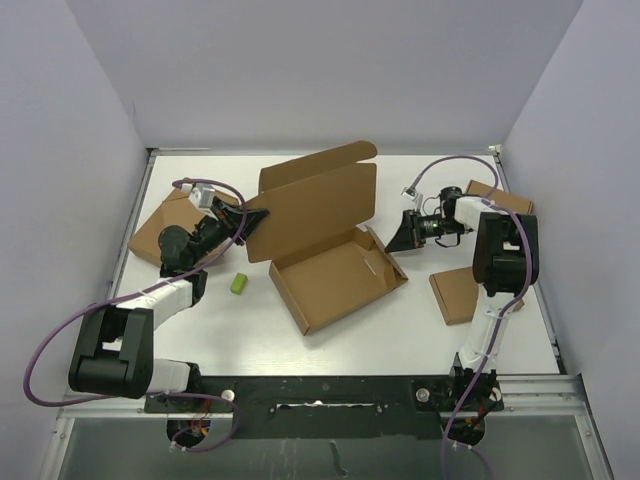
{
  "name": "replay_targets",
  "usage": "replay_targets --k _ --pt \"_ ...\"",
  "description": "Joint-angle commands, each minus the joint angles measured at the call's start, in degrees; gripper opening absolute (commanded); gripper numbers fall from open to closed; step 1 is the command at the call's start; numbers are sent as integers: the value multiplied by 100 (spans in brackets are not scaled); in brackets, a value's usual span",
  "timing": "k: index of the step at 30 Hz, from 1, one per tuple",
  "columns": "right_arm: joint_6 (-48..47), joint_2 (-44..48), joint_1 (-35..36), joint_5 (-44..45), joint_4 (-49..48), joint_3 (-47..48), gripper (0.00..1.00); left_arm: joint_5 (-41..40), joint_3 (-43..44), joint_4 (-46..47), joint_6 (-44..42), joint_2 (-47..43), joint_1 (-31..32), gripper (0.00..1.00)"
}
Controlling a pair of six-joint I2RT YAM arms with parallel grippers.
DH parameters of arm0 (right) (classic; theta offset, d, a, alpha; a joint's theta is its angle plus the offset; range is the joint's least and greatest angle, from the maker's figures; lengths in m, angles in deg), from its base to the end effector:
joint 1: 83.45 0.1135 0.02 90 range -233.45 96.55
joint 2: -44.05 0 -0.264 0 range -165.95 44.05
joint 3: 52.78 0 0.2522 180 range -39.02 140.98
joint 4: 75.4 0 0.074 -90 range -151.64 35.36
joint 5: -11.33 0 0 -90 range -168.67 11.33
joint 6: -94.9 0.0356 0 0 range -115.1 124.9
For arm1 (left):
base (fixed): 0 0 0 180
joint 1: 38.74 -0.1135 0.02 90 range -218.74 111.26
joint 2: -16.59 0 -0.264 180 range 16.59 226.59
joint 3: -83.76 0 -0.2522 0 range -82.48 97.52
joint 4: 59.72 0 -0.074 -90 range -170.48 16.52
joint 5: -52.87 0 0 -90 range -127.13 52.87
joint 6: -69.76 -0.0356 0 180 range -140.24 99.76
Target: Fold the paper box
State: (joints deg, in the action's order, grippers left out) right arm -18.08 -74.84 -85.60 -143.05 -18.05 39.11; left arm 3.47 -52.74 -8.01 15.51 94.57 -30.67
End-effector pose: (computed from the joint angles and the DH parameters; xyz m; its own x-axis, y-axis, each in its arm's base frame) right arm 0.3820 0.0178 0.1412 -0.8872 -0.1356 -0.4410 -0.4550 0.4154 0.7877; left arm 0.2635 -0.0608 0.2589 -0.1838 -0.4220 -0.8878 0.7573 0.5150 -0.4016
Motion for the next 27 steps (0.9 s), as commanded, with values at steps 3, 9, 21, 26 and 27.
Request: replay_targets --k 3,9,21,26,27 --pt "214 343 -82 -198 -125 142 30 -29 26 495 25 -224 -47 0" --pt "172 1138 -251 358 -357 -69 53 -1 10 506 66 -283 -77 0" --pt "-40 1678 236 2400 -695 -422 59 5 13 488 107 -321 -78 0" --pt "-139 1869 308 3222 -948 -578 59 -6 22 458 101 -328 -78 0" --pt "-155 1846 311 3232 -938 -579 58 6 28 458 104 -327 -78 0"
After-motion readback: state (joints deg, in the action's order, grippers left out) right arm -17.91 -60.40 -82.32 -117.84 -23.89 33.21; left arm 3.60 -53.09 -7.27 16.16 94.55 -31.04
